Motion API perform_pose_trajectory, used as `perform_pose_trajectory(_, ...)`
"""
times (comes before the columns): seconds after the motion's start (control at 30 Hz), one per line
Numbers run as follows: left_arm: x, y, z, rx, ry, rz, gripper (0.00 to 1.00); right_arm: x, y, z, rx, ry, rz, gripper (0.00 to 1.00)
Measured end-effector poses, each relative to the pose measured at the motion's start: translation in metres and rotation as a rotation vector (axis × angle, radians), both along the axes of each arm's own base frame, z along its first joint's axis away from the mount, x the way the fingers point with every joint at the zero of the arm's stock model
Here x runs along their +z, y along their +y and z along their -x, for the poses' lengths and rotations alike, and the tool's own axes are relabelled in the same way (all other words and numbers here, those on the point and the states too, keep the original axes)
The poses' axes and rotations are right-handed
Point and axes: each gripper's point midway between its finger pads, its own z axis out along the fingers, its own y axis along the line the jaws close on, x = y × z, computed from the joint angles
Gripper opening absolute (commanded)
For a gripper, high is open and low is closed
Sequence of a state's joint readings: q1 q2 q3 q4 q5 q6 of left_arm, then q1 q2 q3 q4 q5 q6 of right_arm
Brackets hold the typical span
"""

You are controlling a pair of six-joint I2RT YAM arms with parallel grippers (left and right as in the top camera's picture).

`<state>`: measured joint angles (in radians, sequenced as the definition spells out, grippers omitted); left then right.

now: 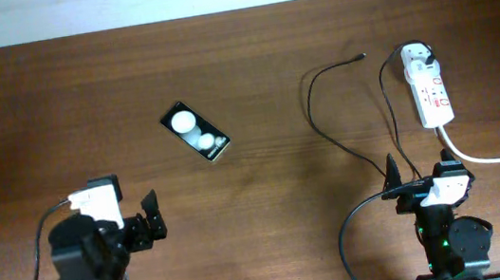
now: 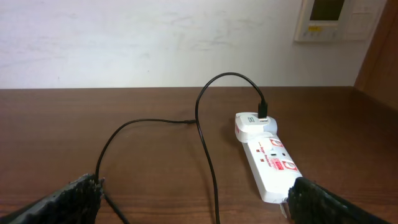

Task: Plug charger to phone and switch on socket
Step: 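Move the left gripper forward over the black phone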

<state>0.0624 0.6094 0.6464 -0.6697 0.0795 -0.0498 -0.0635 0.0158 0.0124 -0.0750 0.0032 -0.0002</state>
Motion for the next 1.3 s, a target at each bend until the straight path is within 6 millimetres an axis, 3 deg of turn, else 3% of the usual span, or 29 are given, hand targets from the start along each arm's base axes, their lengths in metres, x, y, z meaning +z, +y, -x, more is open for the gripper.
perform_pose_trajectory(0.17, -0.021, -0.017, 0.0, -0.078, 0.125, 0.074, 0.99, 0.0, 0.0, 0.0, 0.0, 0.0, 0.0, 0.99)
perform_pose_trajectory(0.43, -0.033, -0.044, 0.014, -0.189, 0.208, 0.191, 0.99, 0.0, 0.0, 0.0, 0.0, 0.0, 0.0, 0.99)
perform_pose_trajectory(0.8, -0.034, -0.049, 0.023, -0.184, 0.259, 0.236, 0.99, 0.0, 0.0, 0.0, 0.0, 0.0, -0.001, 0.99)
perform_pose_trajectory(0.87, -0.026, -0.044, 0.023, -0.152, 0.282, 0.224, 0.99, 0.0, 0.0, 0.0, 0.0, 0.0, -0.001, 0.99)
perform_pose_trajectory(1.03, 0.018, -0.034, 0.01, -0.107, 0.291, 0.197, 0.99, 0.0, 0.0, 0.0, 0.0, 0.0, 0.0, 0.99)
perform_pose_trajectory(1.17, 0.035, -0.033, 0.002, -0.099, 0.326, 0.198, 0.99, 0.0, 0.0, 0.0, 0.0, 0.0, 0.0, 0.99)
perform_pose_trajectory(1.3, 0.038, -0.032, -0.004, -0.079, 0.374, 0.214, 0.99, 0.0, 0.0, 0.0, 0.0, 0.0, 0.0, 0.99)
